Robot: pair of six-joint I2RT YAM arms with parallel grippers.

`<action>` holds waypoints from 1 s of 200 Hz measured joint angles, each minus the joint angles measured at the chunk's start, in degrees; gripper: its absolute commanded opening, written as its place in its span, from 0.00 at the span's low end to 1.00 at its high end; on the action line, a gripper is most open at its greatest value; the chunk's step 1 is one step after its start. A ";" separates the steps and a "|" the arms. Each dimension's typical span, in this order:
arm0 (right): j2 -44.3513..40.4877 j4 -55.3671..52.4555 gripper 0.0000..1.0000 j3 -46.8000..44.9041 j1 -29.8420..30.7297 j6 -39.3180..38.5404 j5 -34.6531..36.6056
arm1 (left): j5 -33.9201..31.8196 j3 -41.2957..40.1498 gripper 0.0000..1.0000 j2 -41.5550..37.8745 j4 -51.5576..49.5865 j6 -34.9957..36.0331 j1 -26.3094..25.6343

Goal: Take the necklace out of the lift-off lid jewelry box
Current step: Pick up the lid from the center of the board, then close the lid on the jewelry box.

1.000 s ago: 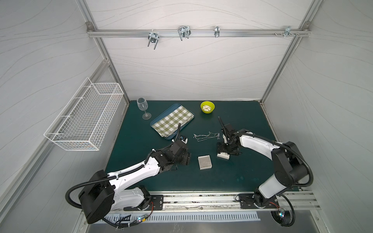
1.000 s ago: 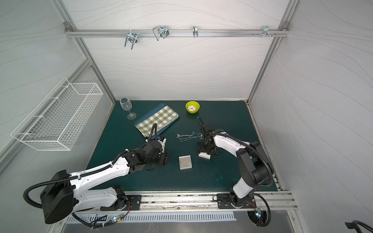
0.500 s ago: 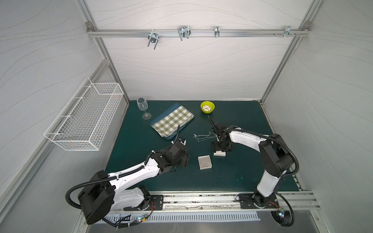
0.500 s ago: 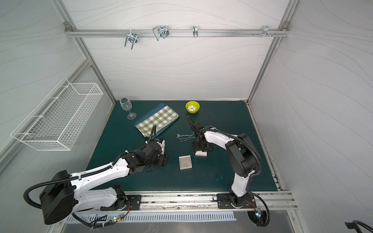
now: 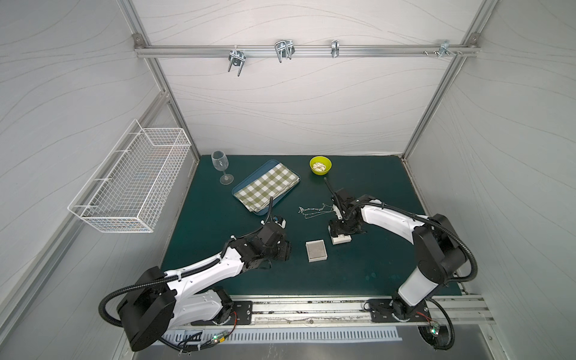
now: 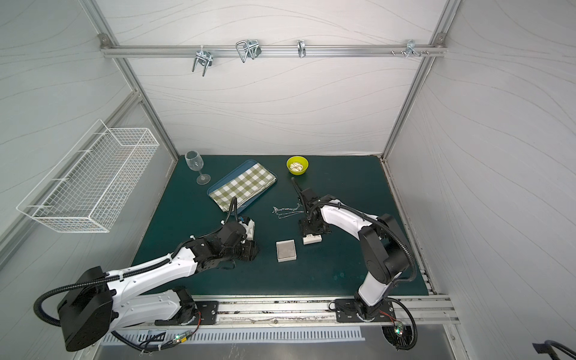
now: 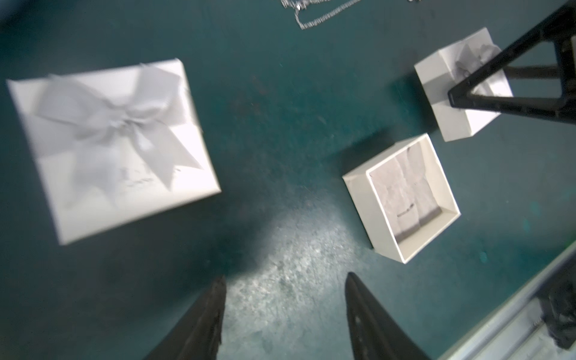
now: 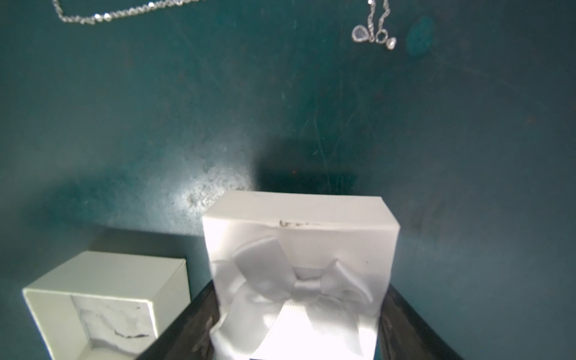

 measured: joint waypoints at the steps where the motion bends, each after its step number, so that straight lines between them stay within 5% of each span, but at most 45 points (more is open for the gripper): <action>1: -0.07 -0.02 0.70 -0.04 0.00 -0.04 0.02 | 0.13 -0.07 0.56 0.00 0.04 -0.09 0.00; 87: -15.13 -1.20 0.67 -6.43 1.22 0.17 -7.54 | 10.40 -6.97 0.15 4.55 17.38 -11.15 0.00; 200: -14.53 -0.24 0.65 -8.09 6.58 3.67 -13.22 | 11.89 -6.12 0.08 15.69 30.64 -14.82 -3.61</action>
